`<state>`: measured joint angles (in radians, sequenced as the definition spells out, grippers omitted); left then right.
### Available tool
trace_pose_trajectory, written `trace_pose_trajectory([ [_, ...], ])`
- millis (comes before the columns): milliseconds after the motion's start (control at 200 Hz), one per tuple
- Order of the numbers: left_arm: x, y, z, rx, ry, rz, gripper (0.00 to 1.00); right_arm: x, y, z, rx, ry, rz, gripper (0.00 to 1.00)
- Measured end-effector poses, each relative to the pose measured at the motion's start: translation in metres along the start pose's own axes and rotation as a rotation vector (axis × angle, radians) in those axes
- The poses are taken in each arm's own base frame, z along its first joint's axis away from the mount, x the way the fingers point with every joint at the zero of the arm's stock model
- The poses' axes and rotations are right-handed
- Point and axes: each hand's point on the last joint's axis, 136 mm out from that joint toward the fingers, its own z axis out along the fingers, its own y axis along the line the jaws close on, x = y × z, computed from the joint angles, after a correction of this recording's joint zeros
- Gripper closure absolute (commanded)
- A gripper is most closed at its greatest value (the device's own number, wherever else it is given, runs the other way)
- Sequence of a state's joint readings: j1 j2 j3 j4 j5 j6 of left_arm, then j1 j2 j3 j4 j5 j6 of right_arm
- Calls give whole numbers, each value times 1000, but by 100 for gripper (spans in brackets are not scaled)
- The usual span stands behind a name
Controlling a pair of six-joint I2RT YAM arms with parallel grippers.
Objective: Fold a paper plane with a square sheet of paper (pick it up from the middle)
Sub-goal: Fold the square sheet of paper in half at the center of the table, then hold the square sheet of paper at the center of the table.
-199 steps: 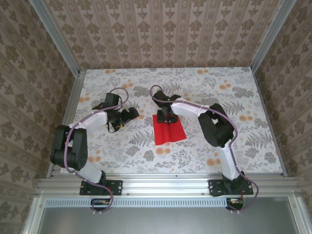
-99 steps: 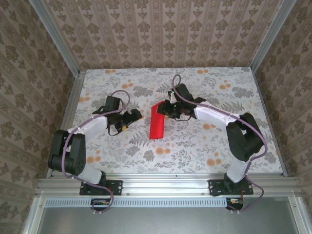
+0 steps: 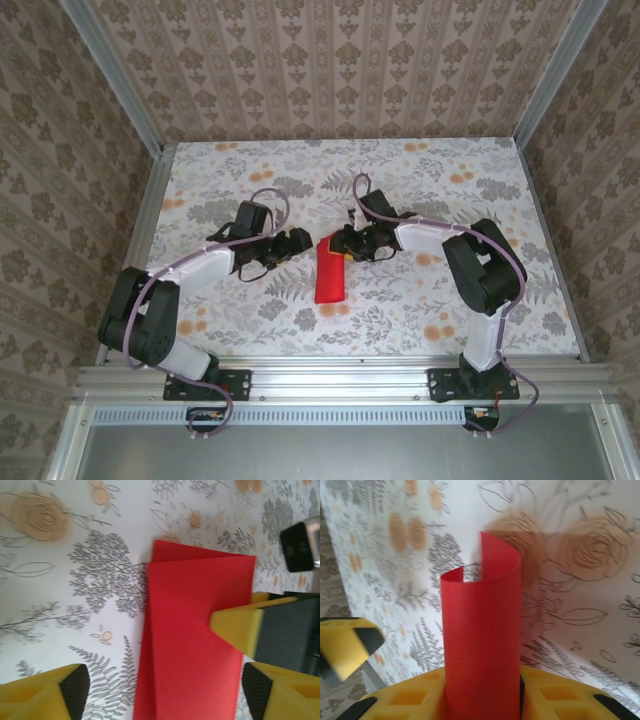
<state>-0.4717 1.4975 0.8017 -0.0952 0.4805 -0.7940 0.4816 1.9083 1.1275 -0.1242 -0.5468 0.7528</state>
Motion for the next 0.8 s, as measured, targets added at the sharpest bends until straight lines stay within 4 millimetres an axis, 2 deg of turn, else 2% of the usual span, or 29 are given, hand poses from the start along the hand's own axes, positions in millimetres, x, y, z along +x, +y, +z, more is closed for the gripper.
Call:
trace_pose_trajectory([
  [200, 22, -6, 15, 31, 72, 2, 32, 1, -24, 9, 51, 17, 10, 59],
  [315, 30, 0, 19, 20, 97, -10, 38, 0, -26, 9, 54, 15, 5, 59],
  [520, 43, -2, 26, 15, 135, 1, 44, -2, -28, 9, 64, 8, 6, 60],
  [610, 52, -2, 31, 11, 165, 4, 43, -2, -28, 9, 64, 6, 11, 59],
  [805, 62, -5, 34, 40, 201, -38, 31, -3, -26, 8, -1, -2, 54, 54],
])
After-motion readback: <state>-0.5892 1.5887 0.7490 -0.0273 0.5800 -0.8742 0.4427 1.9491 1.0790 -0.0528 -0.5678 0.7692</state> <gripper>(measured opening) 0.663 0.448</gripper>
